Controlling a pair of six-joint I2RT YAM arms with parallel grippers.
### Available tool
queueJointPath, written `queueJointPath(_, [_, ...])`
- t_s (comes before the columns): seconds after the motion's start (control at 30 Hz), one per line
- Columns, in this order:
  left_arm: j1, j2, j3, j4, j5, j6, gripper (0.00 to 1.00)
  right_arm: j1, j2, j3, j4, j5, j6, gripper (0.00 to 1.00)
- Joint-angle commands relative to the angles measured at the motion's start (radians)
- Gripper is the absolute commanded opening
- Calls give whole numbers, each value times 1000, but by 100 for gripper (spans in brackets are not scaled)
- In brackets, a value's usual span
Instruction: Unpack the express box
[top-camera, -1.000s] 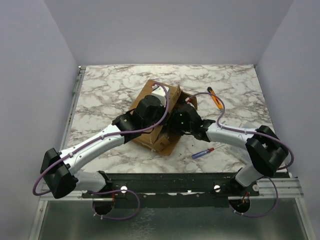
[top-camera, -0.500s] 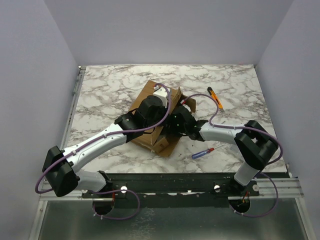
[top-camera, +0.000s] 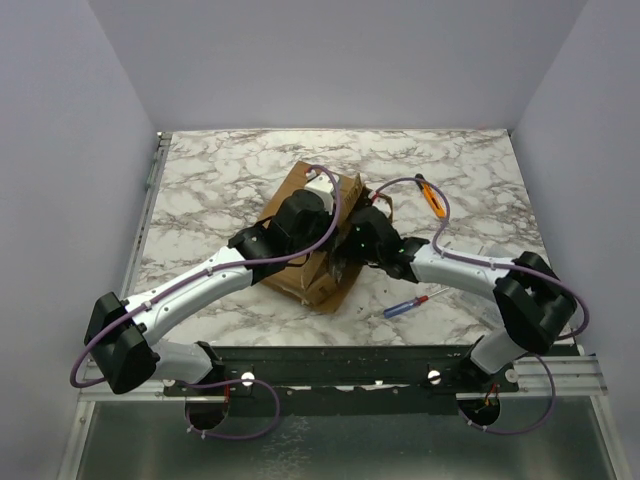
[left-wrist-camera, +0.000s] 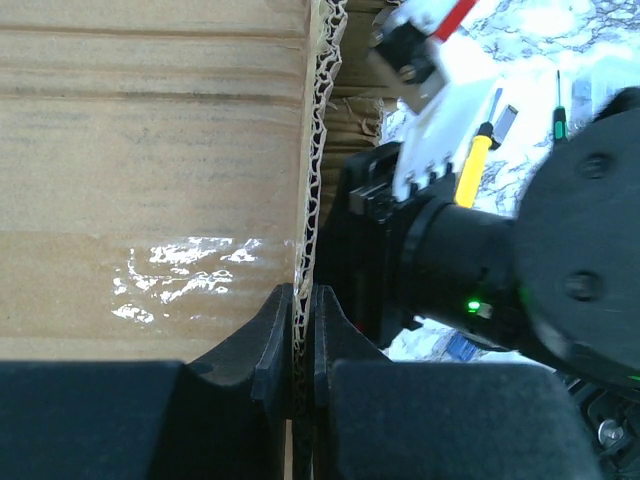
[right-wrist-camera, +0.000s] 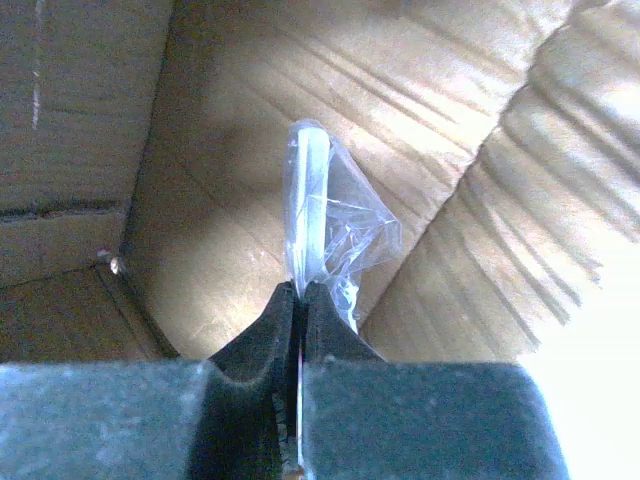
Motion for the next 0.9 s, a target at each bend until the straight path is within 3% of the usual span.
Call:
queueJointPath(0.0, [-2,-26,49,48,-15,-34,0,-6,-123,-1,-122,134,-98,0])
queueJointPath(0.2, [12,-18,75,39,-1,-87,0,-5,-362,0,-261,225,-175,0])
queueJointPath(0.47, [77,20,192,31,81,-187,0,-7,-718,118,-441,434,-318,0])
queueJointPath(0.7, [212,91,311,56,114,-287,0,-6,-798,248,-568,575,-362,0])
queueJointPath(0.87, [359,168,315,109,179,-385,0,-7,-834,251,-608,611,-348,0])
